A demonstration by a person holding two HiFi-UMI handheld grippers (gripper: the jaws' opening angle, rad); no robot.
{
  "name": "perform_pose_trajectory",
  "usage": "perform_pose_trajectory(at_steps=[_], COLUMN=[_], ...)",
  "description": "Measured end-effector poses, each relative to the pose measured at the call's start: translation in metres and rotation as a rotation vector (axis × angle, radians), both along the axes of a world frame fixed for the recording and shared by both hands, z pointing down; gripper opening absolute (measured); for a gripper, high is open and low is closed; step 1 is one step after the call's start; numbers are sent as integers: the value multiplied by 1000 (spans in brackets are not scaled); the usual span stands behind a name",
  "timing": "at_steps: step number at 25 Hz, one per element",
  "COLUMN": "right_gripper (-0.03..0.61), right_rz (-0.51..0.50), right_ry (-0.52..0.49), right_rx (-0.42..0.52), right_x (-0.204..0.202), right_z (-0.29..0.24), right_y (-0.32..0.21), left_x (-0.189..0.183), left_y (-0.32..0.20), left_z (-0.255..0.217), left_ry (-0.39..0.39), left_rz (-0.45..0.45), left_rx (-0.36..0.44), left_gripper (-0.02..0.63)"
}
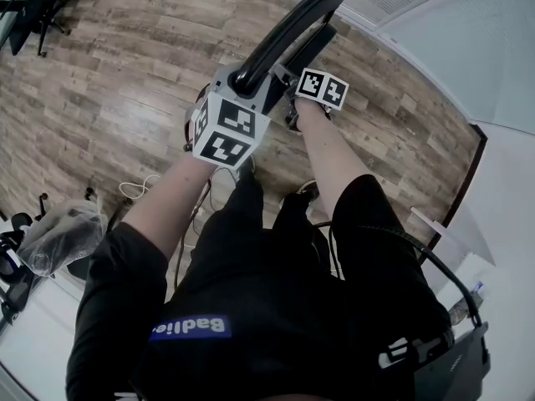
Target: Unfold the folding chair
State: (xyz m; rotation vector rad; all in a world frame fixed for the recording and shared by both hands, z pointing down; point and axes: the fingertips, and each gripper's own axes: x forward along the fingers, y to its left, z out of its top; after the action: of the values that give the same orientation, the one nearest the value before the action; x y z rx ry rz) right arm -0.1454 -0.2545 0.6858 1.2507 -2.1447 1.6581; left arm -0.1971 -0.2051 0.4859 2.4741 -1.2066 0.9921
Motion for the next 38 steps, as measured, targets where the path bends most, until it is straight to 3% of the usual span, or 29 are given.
perform_pose_trajectory(at_steps=[12, 16, 23, 33, 38], right_gripper=[167, 170, 172, 184, 205], right_rz=[57, 135, 231, 309, 363], right_ry=[-93, -118, -171, -289, -279], right_rx=[-12, -61, -62, -76, -98], right_x=[76, 124, 196, 275, 304], right_z=[13, 37, 79, 148, 184], right_y=[45, 71, 108, 151, 171], left_x=[8, 12, 31, 48, 58], left_y=[4, 4, 13, 16, 22], left_z=[11, 22, 43, 77, 95], left_ry=[50, 72, 106, 177, 192], left_rz=[-14, -19, -19, -8, 9], left_rx=[-41, -68, -96, -133, -145], left_gripper=[77, 77, 77, 77, 77])
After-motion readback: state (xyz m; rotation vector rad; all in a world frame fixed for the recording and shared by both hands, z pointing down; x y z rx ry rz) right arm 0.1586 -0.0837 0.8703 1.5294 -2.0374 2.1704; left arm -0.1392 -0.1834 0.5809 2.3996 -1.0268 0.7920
